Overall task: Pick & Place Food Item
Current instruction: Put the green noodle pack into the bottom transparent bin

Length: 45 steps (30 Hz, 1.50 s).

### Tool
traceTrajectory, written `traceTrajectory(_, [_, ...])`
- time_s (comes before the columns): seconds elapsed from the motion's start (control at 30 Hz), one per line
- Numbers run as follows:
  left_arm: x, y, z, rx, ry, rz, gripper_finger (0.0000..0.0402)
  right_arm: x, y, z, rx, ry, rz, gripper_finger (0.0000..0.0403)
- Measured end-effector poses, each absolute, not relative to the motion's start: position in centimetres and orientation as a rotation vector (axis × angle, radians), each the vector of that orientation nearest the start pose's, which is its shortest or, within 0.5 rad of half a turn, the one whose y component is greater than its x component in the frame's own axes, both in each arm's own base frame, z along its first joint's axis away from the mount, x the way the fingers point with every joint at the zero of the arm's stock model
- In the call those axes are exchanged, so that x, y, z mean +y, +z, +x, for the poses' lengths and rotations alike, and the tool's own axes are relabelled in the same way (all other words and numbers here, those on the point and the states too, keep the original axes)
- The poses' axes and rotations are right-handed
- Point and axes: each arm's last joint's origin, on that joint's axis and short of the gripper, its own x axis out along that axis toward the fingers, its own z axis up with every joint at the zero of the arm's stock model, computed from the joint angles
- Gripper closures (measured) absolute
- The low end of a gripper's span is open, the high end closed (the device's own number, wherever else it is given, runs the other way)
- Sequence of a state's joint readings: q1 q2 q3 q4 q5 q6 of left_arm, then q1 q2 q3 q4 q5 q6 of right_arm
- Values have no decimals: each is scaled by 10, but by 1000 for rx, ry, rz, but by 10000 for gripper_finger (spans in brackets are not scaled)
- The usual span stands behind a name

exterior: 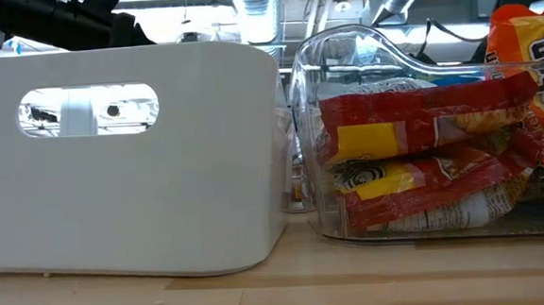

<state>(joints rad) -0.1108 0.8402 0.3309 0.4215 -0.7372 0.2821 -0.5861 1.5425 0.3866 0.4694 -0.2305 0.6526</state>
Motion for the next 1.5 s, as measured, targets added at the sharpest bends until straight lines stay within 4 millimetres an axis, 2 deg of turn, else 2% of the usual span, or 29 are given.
traceTrajectory(0.13, [0, 225, 177, 169, 611, 309, 348, -128, 104, 206, 505, -517, 901, 279])
traceTrajectory(0.37, [0, 225, 177, 167, 612, 306, 348, -126, 102, 208, 516, -475, 905, 393])
traceTrajectory(0.73, [0, 225, 177, 167, 616, 306, 348, -111, 114, 214, 512, -408, 873, 402])
traceTrajectory(1.17, [0, 225, 177, 167, 615, 306, 348, -98, 158, 201, 409, -480, 737, 403])
traceTrajectory(1.5, [0, 225, 177, 166, 612, 306, 348, -85, 189, 192, 292, -430, 667, 403])
